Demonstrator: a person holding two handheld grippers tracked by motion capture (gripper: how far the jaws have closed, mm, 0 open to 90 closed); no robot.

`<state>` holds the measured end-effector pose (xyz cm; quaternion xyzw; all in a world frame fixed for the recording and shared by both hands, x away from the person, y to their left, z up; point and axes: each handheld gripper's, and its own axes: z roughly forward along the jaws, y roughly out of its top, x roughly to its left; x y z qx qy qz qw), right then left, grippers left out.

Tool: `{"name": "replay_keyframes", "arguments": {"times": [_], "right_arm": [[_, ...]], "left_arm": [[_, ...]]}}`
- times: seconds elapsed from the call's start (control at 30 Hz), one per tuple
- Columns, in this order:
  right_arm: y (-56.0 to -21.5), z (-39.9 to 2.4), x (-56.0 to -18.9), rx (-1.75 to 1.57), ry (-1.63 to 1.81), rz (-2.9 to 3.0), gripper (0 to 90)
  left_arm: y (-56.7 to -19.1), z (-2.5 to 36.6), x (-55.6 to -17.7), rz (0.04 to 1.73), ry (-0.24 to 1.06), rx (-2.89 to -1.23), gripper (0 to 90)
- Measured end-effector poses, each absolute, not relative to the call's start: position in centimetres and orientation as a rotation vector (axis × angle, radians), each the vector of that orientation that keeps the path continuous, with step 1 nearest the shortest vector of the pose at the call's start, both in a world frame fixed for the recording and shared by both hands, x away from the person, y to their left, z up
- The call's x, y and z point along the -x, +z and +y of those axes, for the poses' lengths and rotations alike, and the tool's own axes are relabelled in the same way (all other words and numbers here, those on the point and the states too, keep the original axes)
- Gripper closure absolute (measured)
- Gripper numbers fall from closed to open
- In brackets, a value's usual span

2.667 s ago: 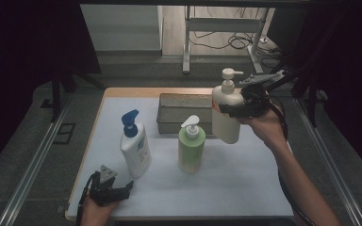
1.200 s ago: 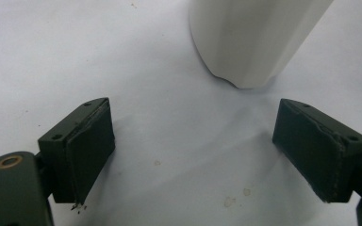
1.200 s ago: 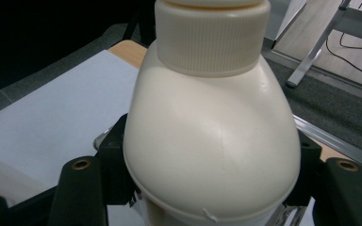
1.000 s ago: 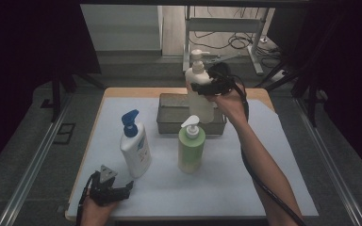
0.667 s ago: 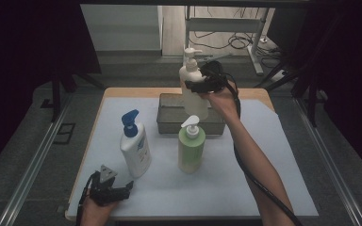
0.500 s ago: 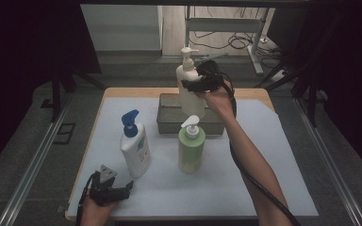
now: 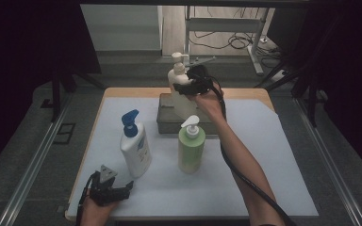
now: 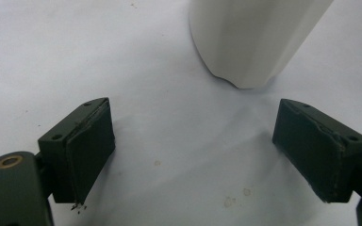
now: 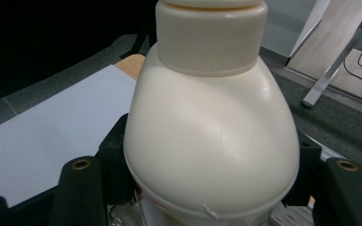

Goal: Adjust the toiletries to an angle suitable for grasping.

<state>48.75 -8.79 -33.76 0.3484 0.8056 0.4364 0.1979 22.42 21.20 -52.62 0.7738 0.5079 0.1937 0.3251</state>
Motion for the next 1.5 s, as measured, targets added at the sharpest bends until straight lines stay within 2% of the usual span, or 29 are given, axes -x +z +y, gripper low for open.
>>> {"name": "replay_keyframes", "arguments": {"times": [0.73, 1.5], "right_arm": [[-37.5, -8.7, -48.3, -0.966, 1.188, 2.316, 36.3], [-39.9, -9.7, -47.4, -0.976, 1.158, 2.365, 36.2]], "left_arm": [[-52.6, 21.2, -22.4, 1.331, 0.508, -2.03, 13.0], [-52.6, 21.2, -22.4, 1.33, 0.508, -2.03, 13.0]]}}
